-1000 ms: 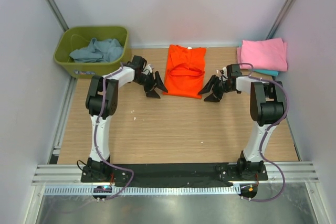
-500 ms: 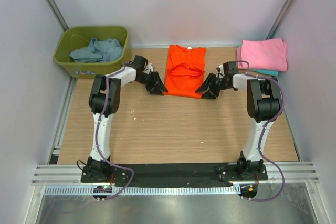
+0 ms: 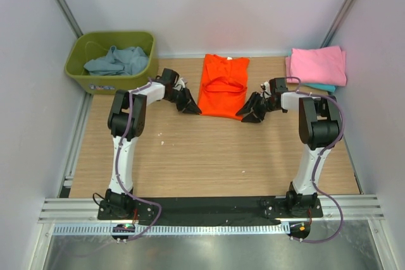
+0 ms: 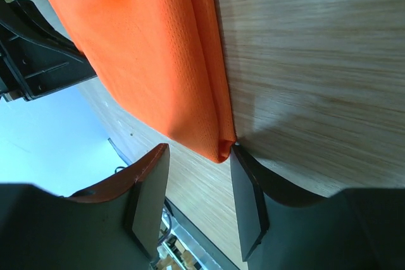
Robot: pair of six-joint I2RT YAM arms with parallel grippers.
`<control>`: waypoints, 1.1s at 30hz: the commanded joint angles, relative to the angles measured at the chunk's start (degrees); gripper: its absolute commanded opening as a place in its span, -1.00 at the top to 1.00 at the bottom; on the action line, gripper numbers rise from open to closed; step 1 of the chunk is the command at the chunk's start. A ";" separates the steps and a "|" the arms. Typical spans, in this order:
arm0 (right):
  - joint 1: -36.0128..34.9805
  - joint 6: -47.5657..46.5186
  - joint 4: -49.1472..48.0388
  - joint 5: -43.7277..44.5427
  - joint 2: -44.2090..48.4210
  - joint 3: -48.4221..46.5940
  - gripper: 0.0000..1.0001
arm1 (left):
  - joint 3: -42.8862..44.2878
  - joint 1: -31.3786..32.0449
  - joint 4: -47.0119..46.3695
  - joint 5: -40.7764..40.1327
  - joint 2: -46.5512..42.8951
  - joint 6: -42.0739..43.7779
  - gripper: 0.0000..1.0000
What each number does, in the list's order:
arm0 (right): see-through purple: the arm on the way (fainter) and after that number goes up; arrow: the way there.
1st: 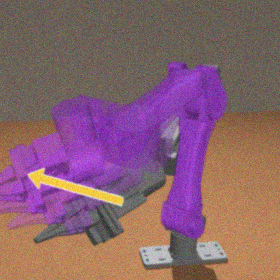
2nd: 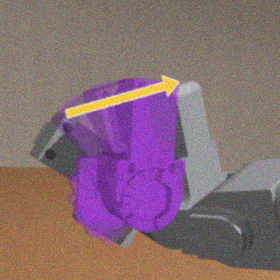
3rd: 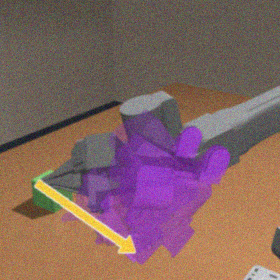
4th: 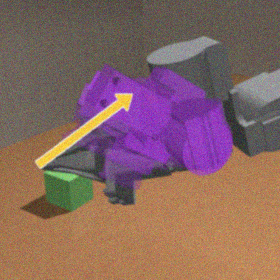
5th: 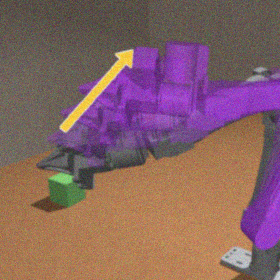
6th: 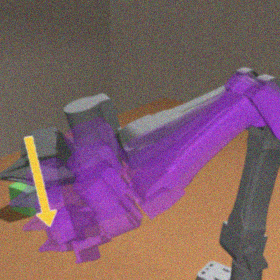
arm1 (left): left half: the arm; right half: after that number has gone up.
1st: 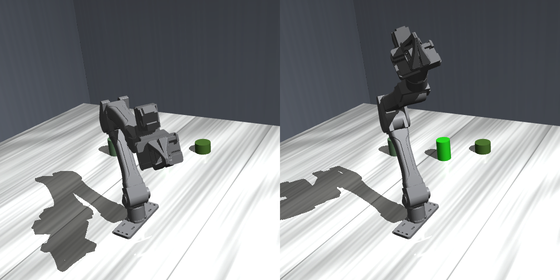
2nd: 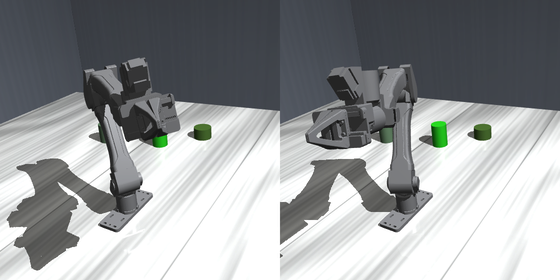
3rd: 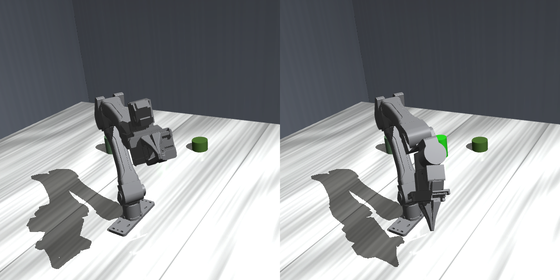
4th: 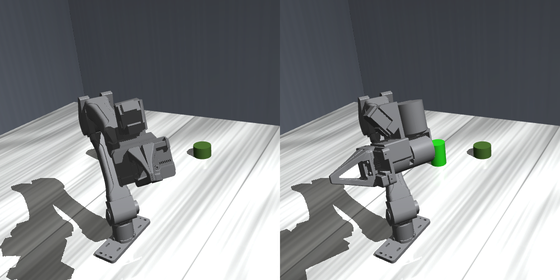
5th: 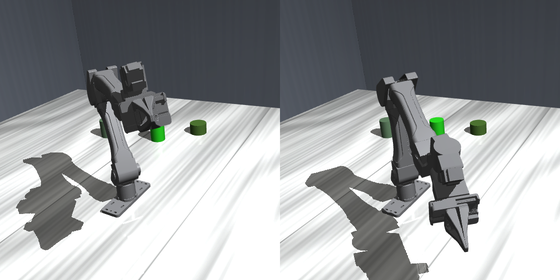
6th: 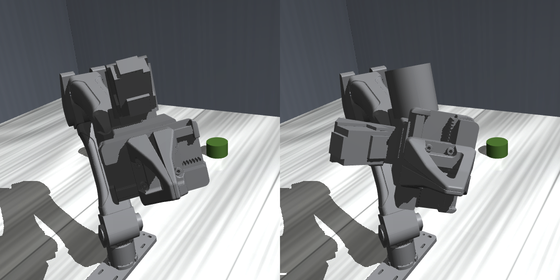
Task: Fold and stack the t-shirts
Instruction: Fold the tshirt
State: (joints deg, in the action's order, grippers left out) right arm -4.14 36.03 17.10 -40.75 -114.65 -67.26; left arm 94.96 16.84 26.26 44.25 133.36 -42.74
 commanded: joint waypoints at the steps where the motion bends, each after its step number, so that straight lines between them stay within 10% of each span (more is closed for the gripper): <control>1: -0.34 -1.40 0.83 4.10 -0.04 2.14 0.01 | -0.91 0.47 -1.48 -0.22 -0.20 -0.24 0.75; 17: 3.35 -6.14 2.14 4.98 4.16 -0.85 0.97 | -5.75 0.91 -4.11 1.54 -6.53 -1.47 1.00; 33: 5.11 -7.99 13.65 -1.43 27.45 0.55 0.97 | -9.96 9.60 -1.40 2.60 -30.86 5.64 1.00</control>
State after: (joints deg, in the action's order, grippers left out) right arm 0.86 28.80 26.96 -39.68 -90.85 -67.94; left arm 86.72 24.38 23.05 46.28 107.87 -40.80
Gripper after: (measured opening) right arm 0.047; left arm 0.012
